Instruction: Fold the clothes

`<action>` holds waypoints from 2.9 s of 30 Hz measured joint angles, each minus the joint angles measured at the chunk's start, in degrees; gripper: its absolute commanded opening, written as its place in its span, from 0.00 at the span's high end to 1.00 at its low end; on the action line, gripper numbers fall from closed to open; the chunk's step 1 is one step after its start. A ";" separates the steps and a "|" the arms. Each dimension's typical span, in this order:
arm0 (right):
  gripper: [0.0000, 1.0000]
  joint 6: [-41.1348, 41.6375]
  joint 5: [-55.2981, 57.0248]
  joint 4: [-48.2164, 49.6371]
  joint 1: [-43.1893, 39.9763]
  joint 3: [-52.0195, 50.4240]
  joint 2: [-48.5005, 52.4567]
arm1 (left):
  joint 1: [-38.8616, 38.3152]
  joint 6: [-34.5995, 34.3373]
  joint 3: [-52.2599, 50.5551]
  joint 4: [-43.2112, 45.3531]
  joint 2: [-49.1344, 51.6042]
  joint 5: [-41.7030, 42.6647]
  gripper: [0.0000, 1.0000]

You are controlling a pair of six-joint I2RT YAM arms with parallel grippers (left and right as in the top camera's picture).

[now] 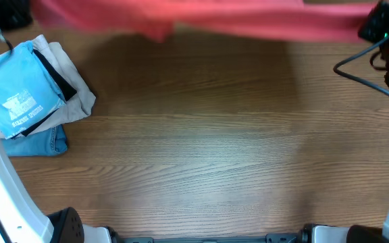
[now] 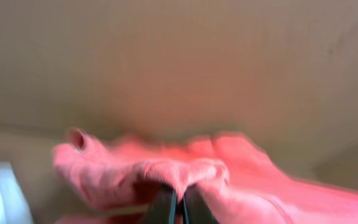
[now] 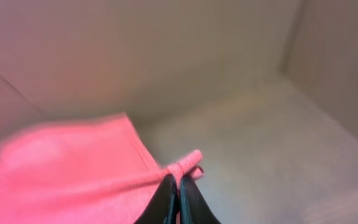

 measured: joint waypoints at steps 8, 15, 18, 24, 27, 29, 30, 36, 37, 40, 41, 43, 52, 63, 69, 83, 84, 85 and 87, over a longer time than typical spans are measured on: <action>0.96 0.00 0.44 -15.63 -1.25 -0.57 12.83 | -7.93 10.49 -10.25 -21.03 7.98 -2.78 0.96; 0.96 0.00 -3.32 -21.11 -1.25 -5.11 22.93 | -11.82 14.27 -29.44 -21.31 19.12 -5.68 0.96; 0.96 0.00 -4.13 -21.70 -1.25 -9.16 23.17 | -11.80 14.69 -36.04 -21.27 21.05 -6.19 0.96; 0.96 1.99 -3.85 -22.27 -2.78 -17.42 23.19 | -11.80 17.09 -44.94 -22.40 21.22 -6.54 0.96; 0.96 3.48 -3.65 -22.67 -5.64 -20.22 23.19 | -11.80 18.05 -47.82 -22.71 20.83 -7.06 0.96; 0.96 4.81 -3.65 -23.17 -7.98 -21.38 23.19 | -11.72 18.03 -50.47 -22.14 19.39 -8.74 0.96; 0.96 5.31 -3.63 -23.52 -9.18 -21.79 23.19 | -11.50 17.75 -51.60 -21.62 18.21 -9.75 0.96; 0.96 7.93 -3.41 -24.79 -14.29 -23.39 23.19 | -8.09 12.74 -57.59 -17.20 4.87 -16.17 0.96; 0.96 8.07 -3.43 -24.81 -14.32 -23.63 23.19 | -7.21 12.20 -58.38 -16.74 2.51 -16.57 0.96; 0.96 8.59 -3.50 -24.81 -14.03 -24.85 23.17 | -4.70 10.95 -60.48 -15.74 -4.17 -17.68 0.96; 0.96 8.72 -3.58 -24.87 -13.92 -25.55 23.12 | -4.04 10.69 -61.18 -15.47 -6.03 -17.90 0.96; 0.96 8.83 -3.72 -24.92 -13.81 -26.34 22.97 | -3.41 10.38 -62.16 -15.21 -8.44 -18.12 0.96; 0.96 9.01 -3.85 -25.40 -13.70 -28.44 14.10 | -3.43 9.25 -66.77 -16.52 -10.32 -18.53 0.96; 0.96 9.01 -4.13 -25.33 -13.70 -29.62 6.27 | -3.43 7.10 -73.20 -14.84 -18.91 -18.34 0.96; 0.96 8.70 -5.49 -22.03 -13.70 -29.75 6.27 | -3.43 4.39 -74.75 -7.91 -21.66 -18.32 0.96; 0.96 4.52 -13.03 -7.65 -13.70 -29.90 6.84 | -3.56 -1.55 -74.95 17.31 -18.01 -16.28 0.96; 0.96 4.46 -13.11 -7.41 -13.70 -29.90 7.19 | -3.85 -1.68 -74.95 18.29 -16.83 -15.78 0.96; 0.96 4.46 -13.18 -7.13 -13.70 -29.90 7.63 | -4.07 -1.84 -74.95 19.37 -15.63 -15.41 0.96; 0.96 4.48 -13.27 -6.62 -13.70 -29.90 8.48 | -4.92 -2.23 -74.95 21.81 -12.96 -14.58 0.96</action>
